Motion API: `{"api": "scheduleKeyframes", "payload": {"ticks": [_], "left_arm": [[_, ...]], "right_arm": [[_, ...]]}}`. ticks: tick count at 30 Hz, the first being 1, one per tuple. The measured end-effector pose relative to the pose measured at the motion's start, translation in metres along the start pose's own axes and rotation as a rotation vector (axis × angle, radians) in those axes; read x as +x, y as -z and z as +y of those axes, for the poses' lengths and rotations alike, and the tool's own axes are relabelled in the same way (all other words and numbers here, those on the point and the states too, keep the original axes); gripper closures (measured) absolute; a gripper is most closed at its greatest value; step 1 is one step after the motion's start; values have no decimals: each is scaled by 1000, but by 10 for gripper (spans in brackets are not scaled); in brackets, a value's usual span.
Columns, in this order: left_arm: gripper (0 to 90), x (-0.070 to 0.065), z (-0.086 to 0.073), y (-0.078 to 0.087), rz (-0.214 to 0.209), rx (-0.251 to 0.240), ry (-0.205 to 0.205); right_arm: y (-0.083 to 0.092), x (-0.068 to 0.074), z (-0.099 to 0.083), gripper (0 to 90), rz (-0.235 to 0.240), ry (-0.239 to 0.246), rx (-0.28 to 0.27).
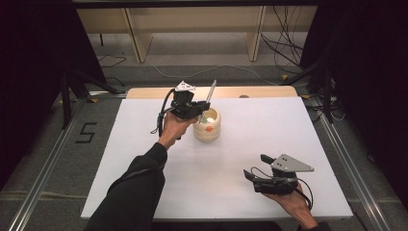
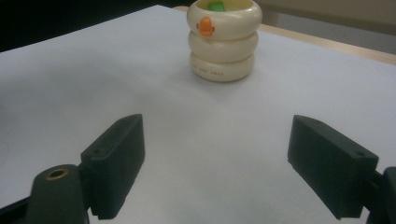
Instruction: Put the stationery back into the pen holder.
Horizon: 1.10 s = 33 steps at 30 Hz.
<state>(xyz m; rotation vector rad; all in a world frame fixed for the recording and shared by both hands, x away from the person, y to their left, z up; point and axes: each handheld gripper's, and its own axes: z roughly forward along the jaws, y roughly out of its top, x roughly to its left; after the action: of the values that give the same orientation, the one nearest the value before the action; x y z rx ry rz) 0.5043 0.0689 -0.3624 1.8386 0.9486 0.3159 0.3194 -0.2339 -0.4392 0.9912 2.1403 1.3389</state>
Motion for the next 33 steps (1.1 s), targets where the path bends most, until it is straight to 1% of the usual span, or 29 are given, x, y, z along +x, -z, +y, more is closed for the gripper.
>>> {"api": "scheduleKeyframes", "payload": {"ticks": [3,4,10,11,12,16,17,18,19,21,24,29,30,33], "left_arm": [[788,1,1,-2,4,-7,-3],[788,2,2,-5,7,-21,7],[787,4,3,-12,17,-26,8],[787,4,3,-13,20,-22,6],[787,5,2,-16,25,-21,13],[785,8,0,-22,33,-19,17],[786,9,-2,-25,37,-21,32],[786,9,-2,-25,37,-21,32],[786,11,-3,-27,45,-13,20],[785,12,-4,-30,49,-14,24],[785,14,-6,-32,49,-11,31],[784,13,-9,-35,57,0,29],[784,13,-10,-37,53,-2,50],[784,14,-11,-39,57,8,46]], "right_arm": [[0,0,0,199,-2,2,4],[-1,0,0,199,-3,3,5],[-1,1,-1,200,3,0,8],[-1,1,-1,200,3,0,8],[-1,1,-1,201,3,11,5],[-1,2,-1,202,3,10,11],[-1,2,-1,202,4,9,11],[-1,2,-1,202,4,9,11],[-1,2,-1,202,5,11,8],[-1,2,-1,203,5,13,12],[-1,2,-1,204,7,14,12],[-2,2,-1,206,6,16,13],[-2,2,-1,207,6,16,13],[-2,2,-1,208,5,22,13]]}}
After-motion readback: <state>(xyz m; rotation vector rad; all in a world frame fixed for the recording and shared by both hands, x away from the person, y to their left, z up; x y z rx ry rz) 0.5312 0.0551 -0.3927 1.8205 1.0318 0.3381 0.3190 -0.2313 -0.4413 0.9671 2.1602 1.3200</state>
